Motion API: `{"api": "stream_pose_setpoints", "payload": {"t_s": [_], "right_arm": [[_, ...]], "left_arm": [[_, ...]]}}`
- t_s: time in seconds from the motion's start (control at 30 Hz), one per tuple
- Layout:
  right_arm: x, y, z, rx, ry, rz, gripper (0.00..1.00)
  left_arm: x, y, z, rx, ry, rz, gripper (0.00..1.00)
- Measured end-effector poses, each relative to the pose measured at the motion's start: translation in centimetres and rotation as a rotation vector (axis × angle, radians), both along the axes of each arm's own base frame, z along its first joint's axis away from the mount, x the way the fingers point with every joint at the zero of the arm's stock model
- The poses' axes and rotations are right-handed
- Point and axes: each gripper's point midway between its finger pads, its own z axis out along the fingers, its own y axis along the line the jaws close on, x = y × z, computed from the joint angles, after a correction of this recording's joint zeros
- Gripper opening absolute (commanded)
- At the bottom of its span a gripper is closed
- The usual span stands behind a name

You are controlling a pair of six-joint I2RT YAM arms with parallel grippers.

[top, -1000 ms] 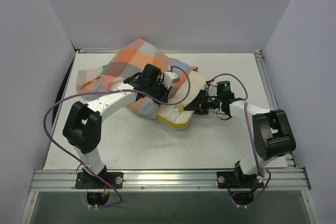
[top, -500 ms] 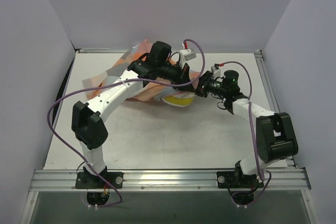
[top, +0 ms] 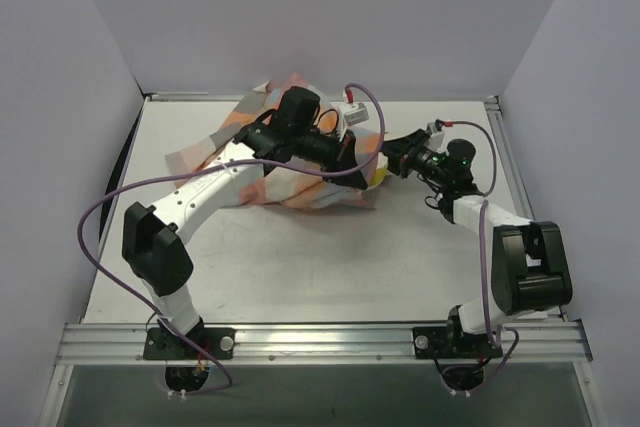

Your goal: Put the pillow into the pillowcase

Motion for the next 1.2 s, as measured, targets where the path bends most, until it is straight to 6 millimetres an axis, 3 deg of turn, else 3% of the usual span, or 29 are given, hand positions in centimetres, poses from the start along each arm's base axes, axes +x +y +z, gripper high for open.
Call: {"api": "stream_pose_setpoints", "payload": {"t_s": [0.1, 0.2, 0.27, 0.4, 0.47, 0.5, 0.6, 0.67, 0.73, 0.87, 0.93, 0.97, 1.03, 1.07, 1.17, 1.2], "right_arm": [[-1.8, 4.4, -0.1, -0.034, -0.05, 0.079, 0.0], [-3.5, 7.1, -2.5, -0.107, -0.066, 0.14, 0.0], [-4.3, 7.0, -5.6, -0.186, -0.059, 0.16, 0.0], [-5.7, 4.9, -12.0, -0.291, 0.028, 0.185, 0.0], [-6.5, 3.9, -14.2, -0.315, 0.075, 0.212, 0.0], [-6.9, 3.8, -14.8, -0.325, 0.085, 0.231, 0.0], [-8.6, 3.6, -16.9, -0.372, 0.113, 0.305, 0.0], [-10.0, 3.4, -18.5, -0.401, 0.141, 0.364, 0.0], [-11.3, 3.4, -19.3, -0.419, 0.147, 0.424, 0.0], [-13.0, 3.4, -19.5, -0.477, 0.102, 0.555, 0.0], [-14.0, 3.6, -19.5, -0.495, 0.084, 0.6, 0.0], [-14.7, 3.6, -19.4, -0.504, 0.079, 0.626, 0.18], [-16.0, 3.7, -19.2, -0.511, 0.076, 0.677, 0.41], [-16.7, 3.7, -19.1, -0.515, 0.091, 0.706, 0.58], [-17.5, 2.8, -18.3, -0.545, 0.12, 0.764, 0.75], [-17.4, 2.1, -17.6, -0.562, 0.119, 0.77, 0.76]], "left_arm": [[-0.5, -1.8, 2.6, -0.044, -0.012, -0.053, 0.0], [-1.0, -3.6, 4.5, -0.075, 0.0, -0.099, 0.0], [-1.1, -4.0, 4.7, -0.075, 0.026, -0.113, 0.0], [-1.2, -4.0, 3.4, -0.043, 0.078, -0.115, 0.0], [-1.4, -3.5, 1.3, 0.0, 0.101, -0.101, 0.14], [-1.5, -3.1, -0.7, 0.038, 0.114, -0.083, 0.41], [-1.8, -0.6, -5.4, 0.152, 0.159, -0.01, 0.6], [-0.9, 1.5, -7.2, 0.212, 0.162, 0.076, 0.65], [1.9, 4.2, -7.2, 0.242, 0.116, 0.205, 0.74], [9.4, 11.0, -4.9, 0.291, -0.084, 0.493, 0.76], [12.0, 12.9, -3.6, 0.325, -0.187, 0.581, 0.75], [13.0, 13.2, -3.2, 0.338, -0.226, 0.604, 0.73], [14.4, 12.9, -3.1, 0.362, -0.27, 0.619, 0.72], [15.2, 12.4, -3.4, 0.373, -0.28, 0.622, 0.72], [17.8, 10.8, -5.8, 0.416, -0.277, 0.625, 0.7], [18.8, 10.3, -7.2, 0.438, -0.265, 0.624, 0.7]]}}
